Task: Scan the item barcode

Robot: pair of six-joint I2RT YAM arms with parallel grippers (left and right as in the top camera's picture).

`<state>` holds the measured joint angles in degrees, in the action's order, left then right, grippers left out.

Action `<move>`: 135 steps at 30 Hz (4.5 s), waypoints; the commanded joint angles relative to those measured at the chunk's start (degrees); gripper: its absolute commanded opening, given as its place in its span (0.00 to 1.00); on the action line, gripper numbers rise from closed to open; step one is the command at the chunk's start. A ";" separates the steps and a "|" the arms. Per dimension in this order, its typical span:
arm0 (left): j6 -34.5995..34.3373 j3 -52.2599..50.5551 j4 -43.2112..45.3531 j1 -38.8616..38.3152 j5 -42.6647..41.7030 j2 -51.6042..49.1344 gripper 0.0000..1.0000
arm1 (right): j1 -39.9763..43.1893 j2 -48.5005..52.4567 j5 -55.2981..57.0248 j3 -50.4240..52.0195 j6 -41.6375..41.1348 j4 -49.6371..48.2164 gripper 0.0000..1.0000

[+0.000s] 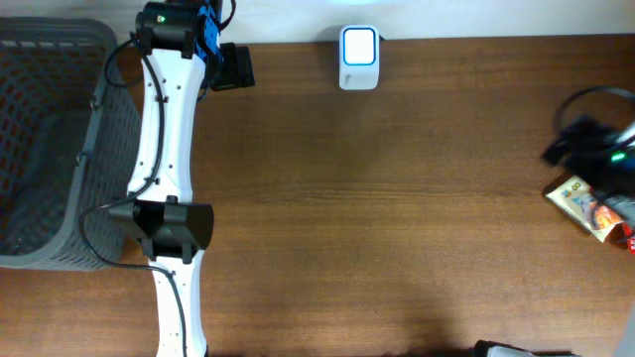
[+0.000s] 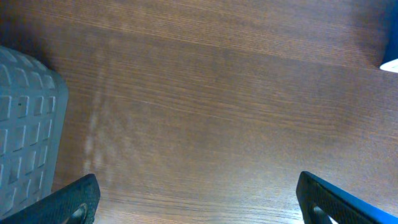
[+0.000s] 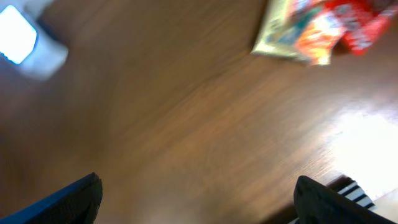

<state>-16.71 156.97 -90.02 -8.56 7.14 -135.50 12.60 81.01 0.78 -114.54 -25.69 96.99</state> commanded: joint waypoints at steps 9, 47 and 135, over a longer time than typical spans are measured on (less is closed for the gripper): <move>0.48 0.24 -0.09 -0.07 0.63 0.52 0.99 | -24.96 -13.42 -2.99 26.05 1.05 0.33 0.98; 0.48 0.24 -0.09 0.11 0.63 0.52 0.99 | -25.70 -28.68 7.67 30.27 1.49 -7.89 0.98; 0.48 0.24 -0.11 0.11 0.66 0.52 0.99 | -14.45 -80.83 -0.15 114.22 28.72 -92.30 0.98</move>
<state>-16.69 156.97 -90.04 -8.56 7.14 -135.50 -2.17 0.78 1.10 -0.78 -2.50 4.34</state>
